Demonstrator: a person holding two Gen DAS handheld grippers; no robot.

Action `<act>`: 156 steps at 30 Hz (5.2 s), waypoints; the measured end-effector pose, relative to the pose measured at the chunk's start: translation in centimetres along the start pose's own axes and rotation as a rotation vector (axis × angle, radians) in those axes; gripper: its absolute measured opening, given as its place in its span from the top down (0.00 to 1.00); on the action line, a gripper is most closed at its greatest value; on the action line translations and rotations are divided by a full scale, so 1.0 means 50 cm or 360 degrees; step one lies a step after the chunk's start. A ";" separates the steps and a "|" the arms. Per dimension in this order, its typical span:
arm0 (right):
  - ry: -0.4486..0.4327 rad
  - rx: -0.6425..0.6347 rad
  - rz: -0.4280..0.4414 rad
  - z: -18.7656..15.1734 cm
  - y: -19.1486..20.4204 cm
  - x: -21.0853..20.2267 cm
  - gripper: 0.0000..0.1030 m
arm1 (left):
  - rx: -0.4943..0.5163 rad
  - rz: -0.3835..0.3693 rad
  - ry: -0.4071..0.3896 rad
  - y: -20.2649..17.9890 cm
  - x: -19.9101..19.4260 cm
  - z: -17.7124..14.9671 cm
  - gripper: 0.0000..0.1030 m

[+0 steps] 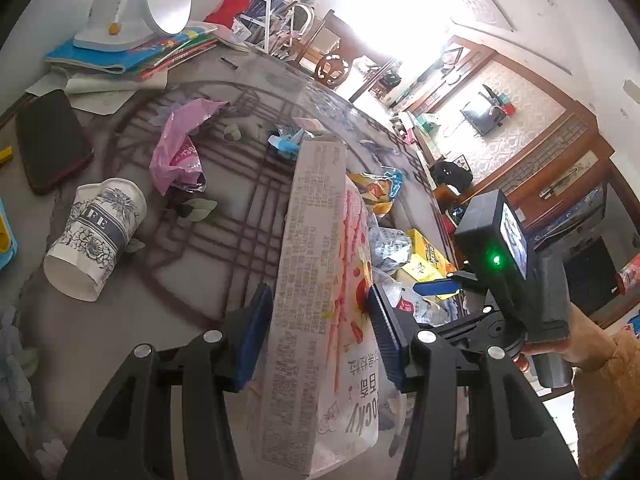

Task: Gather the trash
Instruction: 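Grasp the plastic water bottle with the right gripper while the left holds the Pocky box, then carry the Pocky box and water bottle over the red bucket and open both grippers, then grasp the white printed paper cup with the left gripper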

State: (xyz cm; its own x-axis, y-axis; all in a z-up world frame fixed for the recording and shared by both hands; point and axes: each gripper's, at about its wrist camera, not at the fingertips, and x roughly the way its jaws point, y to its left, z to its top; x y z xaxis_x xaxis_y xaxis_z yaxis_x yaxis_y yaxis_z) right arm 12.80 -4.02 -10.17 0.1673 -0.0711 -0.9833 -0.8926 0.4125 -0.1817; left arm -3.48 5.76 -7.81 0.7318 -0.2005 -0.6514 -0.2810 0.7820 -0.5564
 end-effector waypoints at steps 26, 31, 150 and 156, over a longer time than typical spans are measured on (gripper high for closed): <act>-0.0887 0.1128 0.0664 -0.351 -0.003 -0.072 0.45 | 0.0151 -0.0029 0.0054 -0.041 0.033 -0.014 0.54; -0.1047 0.1325 0.0611 -0.442 -0.009 -0.097 0.45 | 0.0205 -0.0036 0.0080 -0.059 0.048 -0.027 0.54; -0.1387 0.1851 0.0365 -0.689 -0.089 -0.117 0.33 | 0.0126 0.1059 0.0241 0.181 0.059 0.179 0.28; -0.1415 0.1859 0.0406 -0.701 -0.093 -0.114 0.31 | 0.0006 0.1072 0.0258 0.219 0.061 0.173 0.32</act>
State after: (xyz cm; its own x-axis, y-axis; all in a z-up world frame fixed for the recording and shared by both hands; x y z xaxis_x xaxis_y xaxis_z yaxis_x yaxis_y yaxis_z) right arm 1.34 -37.35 -3.94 0.6404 0.4991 -0.5838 -0.1768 0.8355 0.5203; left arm 1.04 18.79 -11.43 0.2966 0.2438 -0.9234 -0.6393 0.7689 -0.0023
